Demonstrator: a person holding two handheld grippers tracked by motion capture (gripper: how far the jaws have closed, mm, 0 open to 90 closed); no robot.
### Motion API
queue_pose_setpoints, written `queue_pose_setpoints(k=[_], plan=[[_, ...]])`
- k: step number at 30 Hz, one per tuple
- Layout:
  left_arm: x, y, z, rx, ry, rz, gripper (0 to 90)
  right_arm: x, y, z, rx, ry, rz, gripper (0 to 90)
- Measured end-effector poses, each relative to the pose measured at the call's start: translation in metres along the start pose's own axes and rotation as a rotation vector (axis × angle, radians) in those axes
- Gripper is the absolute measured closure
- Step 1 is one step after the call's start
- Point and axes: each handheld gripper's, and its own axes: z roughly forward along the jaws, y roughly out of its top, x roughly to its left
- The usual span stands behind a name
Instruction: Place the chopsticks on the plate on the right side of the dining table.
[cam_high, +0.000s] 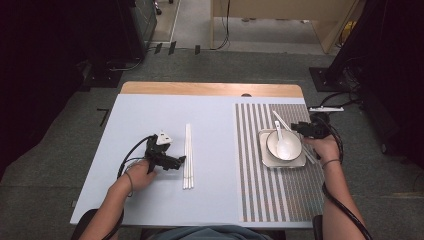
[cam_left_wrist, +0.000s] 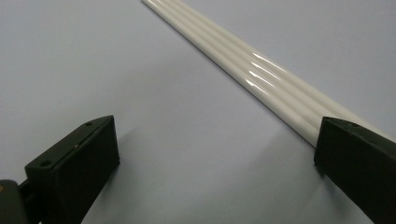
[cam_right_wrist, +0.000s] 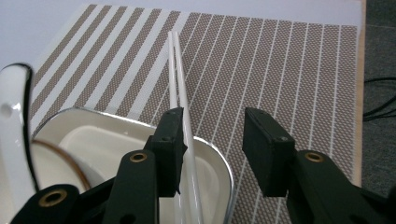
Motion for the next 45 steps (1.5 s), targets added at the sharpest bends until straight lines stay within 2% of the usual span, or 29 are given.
queue_pose_setpoints(k=[9, 12, 15, 18, 26, 31, 33, 41, 45], plan=[[0.0, 0.0, 0.0, -0.001, 0.0, 0.0, 0.0, 0.001, 0.014, 0.013, 0.001, -0.004, -0.009, 54.2], [0.0, 0.0, 0.0, 0.0, 0.0, 0.0, 0.0, 0.001, 0.02, 0.014, 0.003, -0.018, -0.03, 47.2], [0.0, 0.0, 0.0, 0.0, 0.0, 0.0, 0.0, -0.001, 0.025, 0.017, 0.024, -0.02, -0.026, 40.4], [0.0, 0.0, 0.0, -0.001, 0.0, 0.0, 0.0, -0.003, 0.028, 0.021, 0.033, -0.041, -0.038, 36.1], [0.0, 0.0, 0.0, 0.0, 0.0, 0.0, 0.0, -0.004, 0.034, 0.031, 0.045, -0.079, -0.064, 32.9], [0.0, 0.0, 0.0, 0.0, 0.0, 0.0, 0.0, -0.01, 0.035, 0.037, 0.076, -0.111, -0.019, 33.0], [0.0, 0.0, 0.0, 0.001, -0.001, 0.0, 0.0, -0.012, 0.035, 0.041, 0.087, -0.105, -0.01, 32.9], [0.0, 0.0, 0.0, 0.0, 0.0, 0.0, 0.0, -0.007, 0.032, 0.05, 0.102, -0.08, -0.048, 32.6], [0.0, 0.0, 0.0, 0.0, -0.001, 0.0, 0.0, -0.004, 0.031, 0.05, 0.101, -0.039, -0.066, 33.9]])
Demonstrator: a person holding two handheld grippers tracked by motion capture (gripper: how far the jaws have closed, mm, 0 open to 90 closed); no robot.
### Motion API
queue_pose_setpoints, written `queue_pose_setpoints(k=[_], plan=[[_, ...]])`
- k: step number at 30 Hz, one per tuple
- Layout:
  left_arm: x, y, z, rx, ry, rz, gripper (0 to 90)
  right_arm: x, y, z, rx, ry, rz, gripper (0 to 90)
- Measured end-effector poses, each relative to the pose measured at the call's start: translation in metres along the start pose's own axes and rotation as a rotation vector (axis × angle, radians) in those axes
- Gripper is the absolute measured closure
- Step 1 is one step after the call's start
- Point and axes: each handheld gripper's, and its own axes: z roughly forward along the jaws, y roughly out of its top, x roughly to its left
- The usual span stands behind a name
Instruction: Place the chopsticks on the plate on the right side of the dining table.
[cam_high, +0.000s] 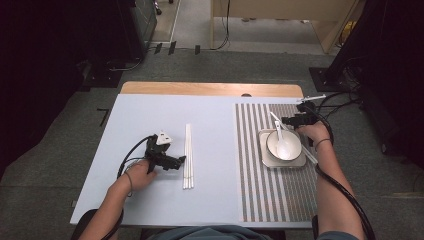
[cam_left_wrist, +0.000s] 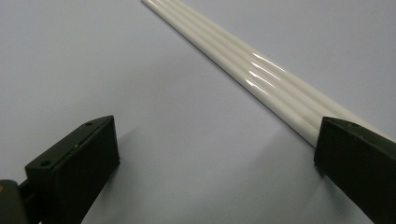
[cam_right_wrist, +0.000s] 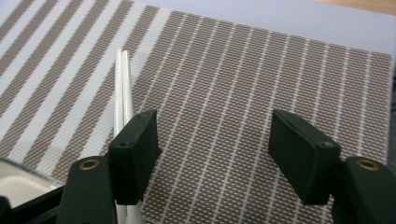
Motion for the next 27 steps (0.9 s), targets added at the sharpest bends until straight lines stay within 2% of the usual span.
queue_pose_setpoints(k=[4, 14, 19, 22, 27], plan=[[0.0, 0.0, 0.0, 0.0, 0.0, 0.0, 0.0, 0.001, -0.001, 0.001, -0.005, 0.03, -0.009, 35.3], [0.0, 0.0, 0.0, 0.0, 0.0, 0.0, 0.0, 0.008, 0.0, 0.003, 0.014, 0.056, -0.053, 35.6], [0.0, 0.0, 0.0, -0.001, 0.001, 0.0, 0.0, 0.01, 0.0, 0.004, 0.013, 0.033, -0.093, 36.2], [0.0, 0.0, 0.0, -0.001, 0.001, 0.0, 0.0, 0.011, 0.001, 0.004, 0.025, 0.057, -0.086, 32.7], [0.0, 0.0, 0.0, -0.001, 0.001, 0.0, 0.0, 0.012, 0.001, 0.005, 0.027, 0.056, -0.087, 33.2]])
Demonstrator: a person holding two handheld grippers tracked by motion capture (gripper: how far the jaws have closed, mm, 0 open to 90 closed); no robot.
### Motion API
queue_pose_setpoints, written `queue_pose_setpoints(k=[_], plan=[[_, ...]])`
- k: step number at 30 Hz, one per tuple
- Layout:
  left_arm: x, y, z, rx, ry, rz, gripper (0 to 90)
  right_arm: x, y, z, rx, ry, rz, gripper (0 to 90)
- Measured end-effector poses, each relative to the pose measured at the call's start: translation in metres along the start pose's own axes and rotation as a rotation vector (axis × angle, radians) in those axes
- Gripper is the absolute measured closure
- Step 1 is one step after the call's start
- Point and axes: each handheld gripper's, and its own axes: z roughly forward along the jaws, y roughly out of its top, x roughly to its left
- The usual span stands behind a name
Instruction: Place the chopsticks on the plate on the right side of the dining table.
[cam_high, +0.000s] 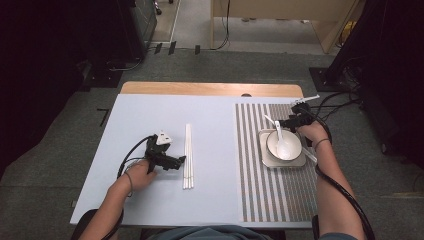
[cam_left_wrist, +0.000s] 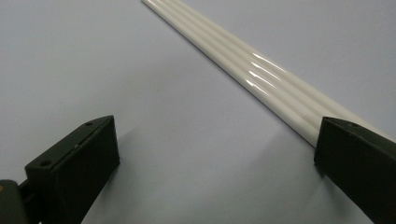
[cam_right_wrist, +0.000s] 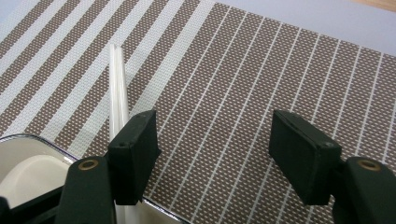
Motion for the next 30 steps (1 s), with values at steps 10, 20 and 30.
queue_pose_setpoints(k=[10, 20, 30], plan=[[0.0, 0.0, 0.0, 0.001, 0.0, 0.001, 0.0, 0.002, 0.0, 0.001, 0.015, 0.014, -0.028, 34.4], [0.0, 0.0, 0.0, 0.0, 0.0, 0.0, 0.0, 0.004, 0.0, 0.0, -0.004, 0.019, -0.025, 33.0], [0.0, 0.0, 0.0, 0.0, 0.0, 0.0, 0.0, 0.004, 0.007, -0.02, -0.027, -0.013, 0.03, 30.0]])
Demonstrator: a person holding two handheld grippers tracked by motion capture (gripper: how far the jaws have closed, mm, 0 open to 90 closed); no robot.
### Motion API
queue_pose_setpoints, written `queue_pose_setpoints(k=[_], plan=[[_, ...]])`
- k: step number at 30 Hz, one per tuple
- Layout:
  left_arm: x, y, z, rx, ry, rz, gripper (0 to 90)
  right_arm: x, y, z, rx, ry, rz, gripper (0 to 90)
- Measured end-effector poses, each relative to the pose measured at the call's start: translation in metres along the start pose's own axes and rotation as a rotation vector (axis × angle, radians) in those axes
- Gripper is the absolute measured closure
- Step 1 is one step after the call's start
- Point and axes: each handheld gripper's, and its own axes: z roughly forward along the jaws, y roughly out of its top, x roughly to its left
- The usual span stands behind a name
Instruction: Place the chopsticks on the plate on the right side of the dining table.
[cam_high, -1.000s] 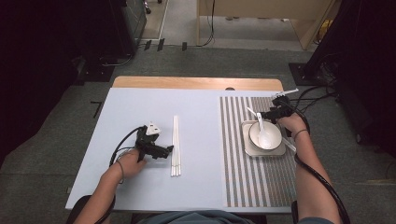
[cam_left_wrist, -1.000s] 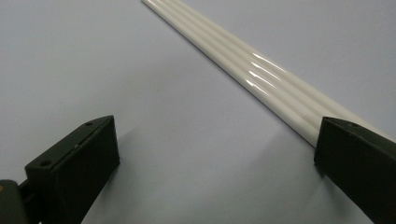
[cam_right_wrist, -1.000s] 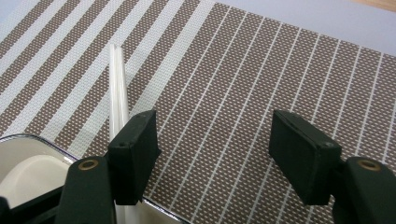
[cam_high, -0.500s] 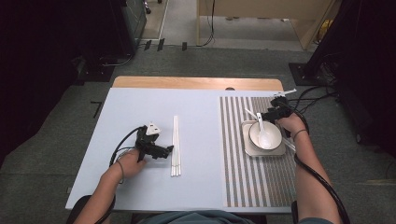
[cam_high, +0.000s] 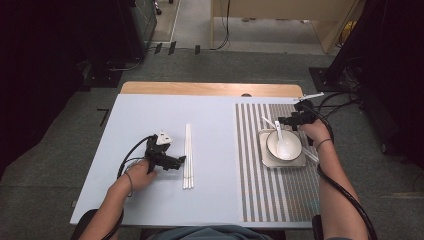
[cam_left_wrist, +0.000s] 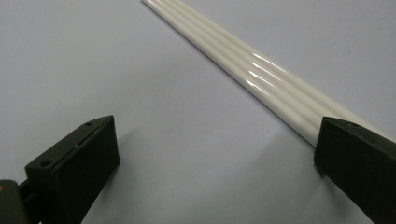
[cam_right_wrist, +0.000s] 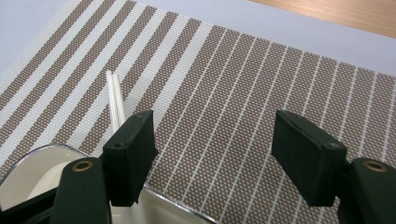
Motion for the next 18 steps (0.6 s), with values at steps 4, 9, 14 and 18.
queue_pose_setpoints(k=[4, 9, 14, 18], plan=[[0.0, 0.0, 0.0, 0.0, 0.0, 0.0, 0.0, 0.003, -0.003, -0.01, 0.004, -0.027, 0.035, 29.5], [0.0, 0.0, 0.0, 0.0, 0.0, 0.0, 0.0, 0.005, -0.006, -0.022, -0.019, -0.041, 0.071, 27.6], [0.0, 0.0, 0.0, -0.001, 0.0, 0.001, 0.0, 0.015, -0.005, -0.034, -0.043, -0.06, 0.074, 27.8], [0.0, 0.0, 0.0, 0.0, 0.0, 0.001, 0.0, 0.023, -0.006, -0.043, -0.061, -0.064, 0.078, 27.6]])
